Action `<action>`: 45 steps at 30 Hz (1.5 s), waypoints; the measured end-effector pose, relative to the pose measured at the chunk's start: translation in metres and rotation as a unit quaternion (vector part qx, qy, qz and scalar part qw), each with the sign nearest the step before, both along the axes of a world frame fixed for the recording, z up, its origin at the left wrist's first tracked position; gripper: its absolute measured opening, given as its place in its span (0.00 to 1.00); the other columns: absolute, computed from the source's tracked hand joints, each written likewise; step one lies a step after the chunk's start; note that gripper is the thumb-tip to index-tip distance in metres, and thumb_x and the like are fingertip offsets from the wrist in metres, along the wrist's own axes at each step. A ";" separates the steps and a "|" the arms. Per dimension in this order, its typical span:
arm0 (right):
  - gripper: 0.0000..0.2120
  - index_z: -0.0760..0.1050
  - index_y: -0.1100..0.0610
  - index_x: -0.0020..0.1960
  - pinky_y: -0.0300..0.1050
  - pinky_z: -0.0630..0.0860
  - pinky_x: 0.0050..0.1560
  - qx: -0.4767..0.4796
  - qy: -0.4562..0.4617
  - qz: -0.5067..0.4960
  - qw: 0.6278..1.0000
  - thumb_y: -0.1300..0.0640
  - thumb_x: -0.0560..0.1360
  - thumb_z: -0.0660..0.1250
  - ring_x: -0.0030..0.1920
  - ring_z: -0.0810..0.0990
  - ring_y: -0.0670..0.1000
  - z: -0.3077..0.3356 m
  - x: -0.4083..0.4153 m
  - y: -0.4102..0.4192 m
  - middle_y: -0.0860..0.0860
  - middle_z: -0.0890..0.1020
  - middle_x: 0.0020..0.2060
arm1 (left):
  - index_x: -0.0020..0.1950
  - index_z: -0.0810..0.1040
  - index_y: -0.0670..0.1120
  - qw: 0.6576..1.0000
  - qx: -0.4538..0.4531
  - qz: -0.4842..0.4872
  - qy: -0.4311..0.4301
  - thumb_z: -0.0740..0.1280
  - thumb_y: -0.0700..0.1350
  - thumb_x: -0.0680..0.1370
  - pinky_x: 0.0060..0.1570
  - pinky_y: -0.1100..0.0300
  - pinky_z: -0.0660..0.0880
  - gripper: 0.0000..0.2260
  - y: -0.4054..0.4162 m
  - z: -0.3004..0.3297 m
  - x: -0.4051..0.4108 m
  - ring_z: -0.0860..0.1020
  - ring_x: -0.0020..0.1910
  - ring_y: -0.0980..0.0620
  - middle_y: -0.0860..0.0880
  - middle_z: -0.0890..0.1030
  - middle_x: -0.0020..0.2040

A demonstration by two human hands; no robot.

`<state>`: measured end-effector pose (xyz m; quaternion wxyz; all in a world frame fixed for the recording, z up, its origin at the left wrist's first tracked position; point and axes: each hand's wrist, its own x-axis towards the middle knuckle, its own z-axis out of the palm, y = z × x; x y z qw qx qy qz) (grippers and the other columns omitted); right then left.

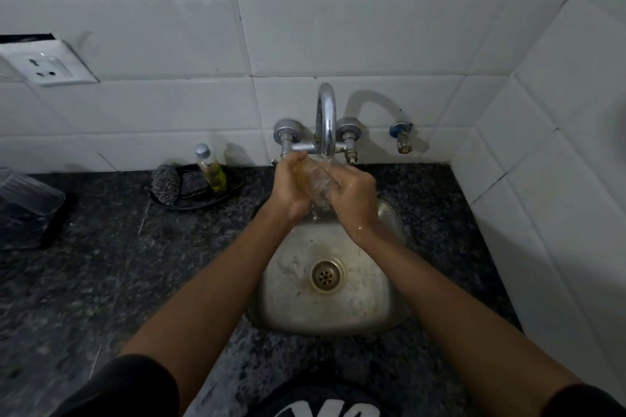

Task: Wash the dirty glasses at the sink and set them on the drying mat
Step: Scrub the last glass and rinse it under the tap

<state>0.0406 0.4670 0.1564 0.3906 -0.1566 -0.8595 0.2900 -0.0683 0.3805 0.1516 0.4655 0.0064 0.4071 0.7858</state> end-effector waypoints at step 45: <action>0.10 0.85 0.63 0.58 0.42 0.83 0.56 0.060 -0.009 0.040 0.997 0.64 0.79 0.69 0.51 0.88 0.51 0.002 0.005 -0.006 0.56 0.88 0.51 | 0.55 0.84 0.46 0.995 -0.076 -0.031 0.063 0.68 0.59 0.83 0.52 0.51 0.79 0.16 0.001 0.003 -0.002 0.82 0.50 0.47 0.46 0.83 0.48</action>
